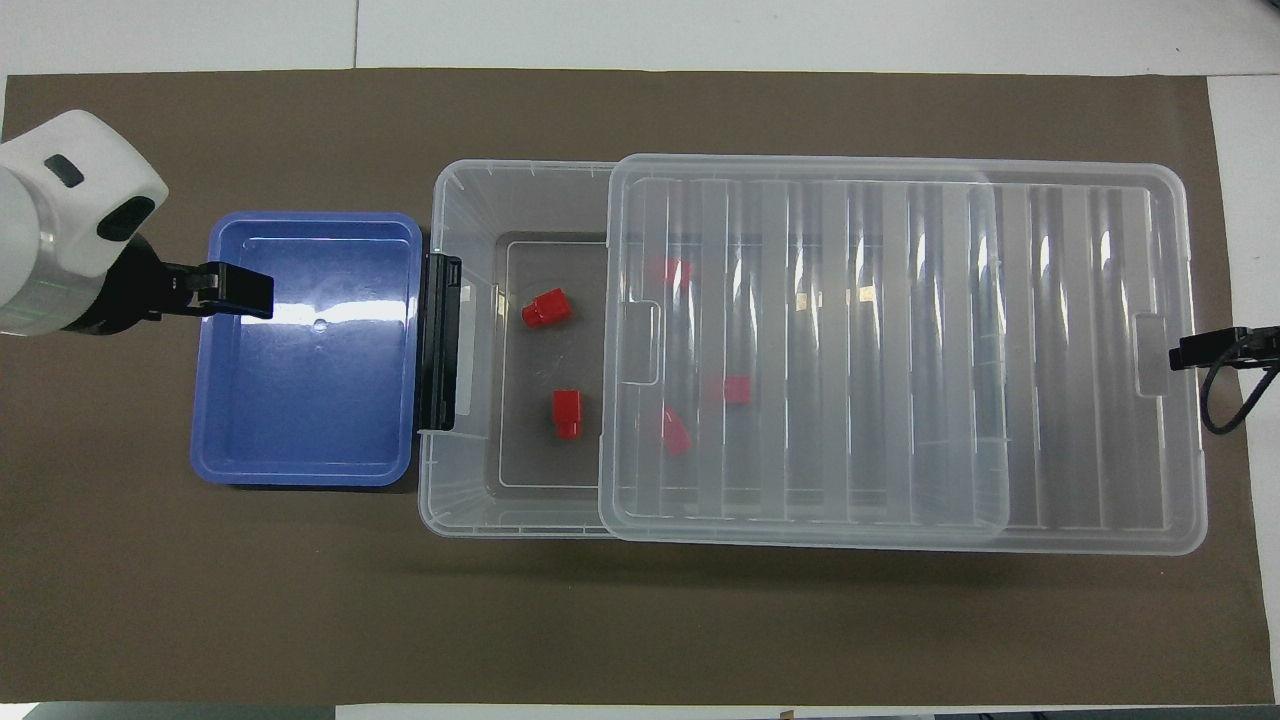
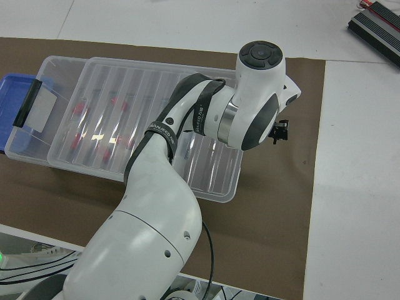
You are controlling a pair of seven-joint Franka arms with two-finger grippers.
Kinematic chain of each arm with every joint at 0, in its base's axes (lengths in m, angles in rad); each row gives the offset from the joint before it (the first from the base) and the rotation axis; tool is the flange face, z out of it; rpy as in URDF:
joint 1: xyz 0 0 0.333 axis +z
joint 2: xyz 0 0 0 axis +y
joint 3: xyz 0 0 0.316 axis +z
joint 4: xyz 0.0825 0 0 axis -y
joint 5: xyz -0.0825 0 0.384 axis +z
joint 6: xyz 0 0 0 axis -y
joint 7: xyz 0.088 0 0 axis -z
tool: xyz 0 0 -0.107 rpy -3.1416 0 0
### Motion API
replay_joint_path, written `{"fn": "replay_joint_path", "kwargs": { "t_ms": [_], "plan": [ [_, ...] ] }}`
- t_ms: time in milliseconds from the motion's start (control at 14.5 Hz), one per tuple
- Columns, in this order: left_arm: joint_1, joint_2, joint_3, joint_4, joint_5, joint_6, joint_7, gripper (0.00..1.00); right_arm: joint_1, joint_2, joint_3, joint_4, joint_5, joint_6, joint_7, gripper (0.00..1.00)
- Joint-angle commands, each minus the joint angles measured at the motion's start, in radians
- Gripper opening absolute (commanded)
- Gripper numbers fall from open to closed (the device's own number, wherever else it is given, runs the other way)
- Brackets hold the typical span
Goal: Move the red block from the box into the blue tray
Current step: 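Move the left gripper over the box toward a red block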
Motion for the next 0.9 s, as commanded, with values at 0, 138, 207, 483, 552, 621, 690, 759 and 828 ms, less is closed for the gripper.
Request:
{"fn": "replay_joint_path", "kwargs": {
  "t_ms": [0, 138, 207, 483, 552, 621, 690, 759, 828],
  "plan": [
    [-0.094, 0.008, 0.009, -0.012, 0.005, 0.041, -0.13, 1.0, -0.006, -0.008, -0.023, -0.013, -0.019, 0.028, -0.054, 1.0],
    [-0.147, 0.008, 0.009, -0.033, 0.005, 0.085, -0.224, 1.0, -0.007, -0.01, -0.023, -0.013, -0.019, 0.028, -0.055, 1.0],
    [-0.177, 0.011, 0.009, -0.039, 0.005, 0.099, -0.262, 1.0, -0.007, -0.01, -0.025, -0.013, -0.019, 0.028, -0.057, 1.0],
    [-0.279, 0.055, 0.009, -0.069, 0.005, 0.157, -0.382, 1.0, -0.007, -0.008, -0.04, -0.013, -0.019, 0.028, -0.072, 1.0],
    [-0.302, 0.066, 0.01, -0.087, 0.005, 0.185, -0.395, 1.0, -0.007, -0.01, -0.04, -0.013, -0.019, 0.028, -0.074, 1.0],
    [-0.328, 0.086, 0.01, -0.108, 0.005, 0.225, -0.423, 1.0, -0.007, -0.01, -0.042, -0.013, -0.019, 0.026, -0.074, 1.0],
    [-0.344, 0.104, 0.01, -0.121, 0.005, 0.259, -0.451, 1.0, -0.007, -0.008, -0.042, -0.013, -0.019, 0.026, -0.074, 1.0],
    [-0.364, 0.12, 0.01, -0.136, 0.005, 0.291, -0.474, 0.99, -0.009, -0.01, -0.043, -0.013, -0.019, 0.026, -0.078, 1.0],
    [-0.375, 0.134, 0.01, -0.151, 0.005, 0.32, -0.485, 0.99, -0.009, -0.01, -0.046, -0.013, -0.019, 0.026, -0.089, 1.0]
  ]
}}
